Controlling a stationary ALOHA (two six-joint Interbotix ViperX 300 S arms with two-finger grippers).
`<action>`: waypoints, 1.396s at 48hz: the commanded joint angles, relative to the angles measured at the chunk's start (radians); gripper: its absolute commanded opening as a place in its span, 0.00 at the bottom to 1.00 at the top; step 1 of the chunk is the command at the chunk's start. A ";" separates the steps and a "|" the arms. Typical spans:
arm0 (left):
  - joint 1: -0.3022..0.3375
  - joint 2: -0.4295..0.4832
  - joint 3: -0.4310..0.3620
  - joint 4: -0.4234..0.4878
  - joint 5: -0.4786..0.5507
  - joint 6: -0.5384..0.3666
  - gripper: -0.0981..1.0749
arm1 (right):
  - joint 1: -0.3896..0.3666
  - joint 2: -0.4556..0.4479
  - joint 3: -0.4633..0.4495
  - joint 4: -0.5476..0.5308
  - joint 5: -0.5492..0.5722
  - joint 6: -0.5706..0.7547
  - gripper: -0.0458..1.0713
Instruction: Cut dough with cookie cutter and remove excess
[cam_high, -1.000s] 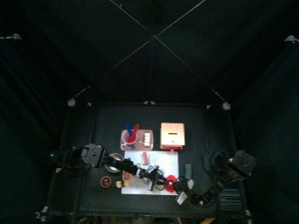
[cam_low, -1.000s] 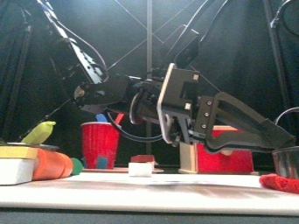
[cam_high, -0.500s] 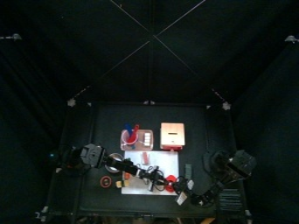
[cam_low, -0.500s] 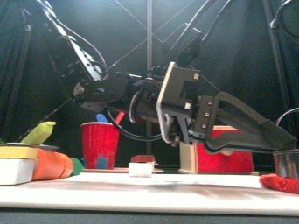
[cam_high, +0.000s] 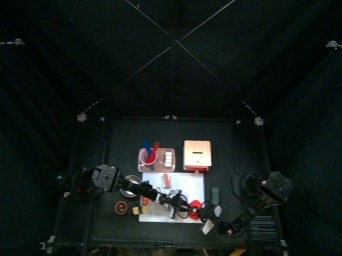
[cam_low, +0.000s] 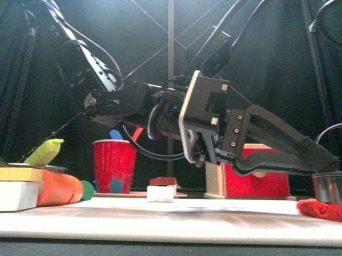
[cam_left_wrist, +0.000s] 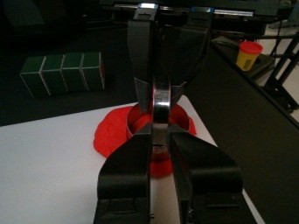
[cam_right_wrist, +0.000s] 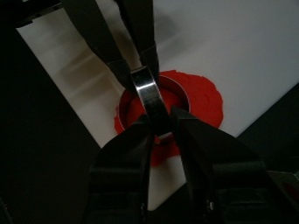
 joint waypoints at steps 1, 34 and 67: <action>-0.002 0.000 0.017 -0.002 0.028 -0.005 0.48 | 0.009 0.021 0.005 0.031 -0.063 0.005 0.61; 0.000 -0.103 0.017 0.044 0.043 0.075 0.71 | 0.005 -0.057 -0.048 0.003 0.129 -0.158 0.77; 0.011 -0.117 0.043 0.040 0.043 0.124 0.50 | -0.057 -0.086 -0.071 -0.034 0.146 -0.235 0.77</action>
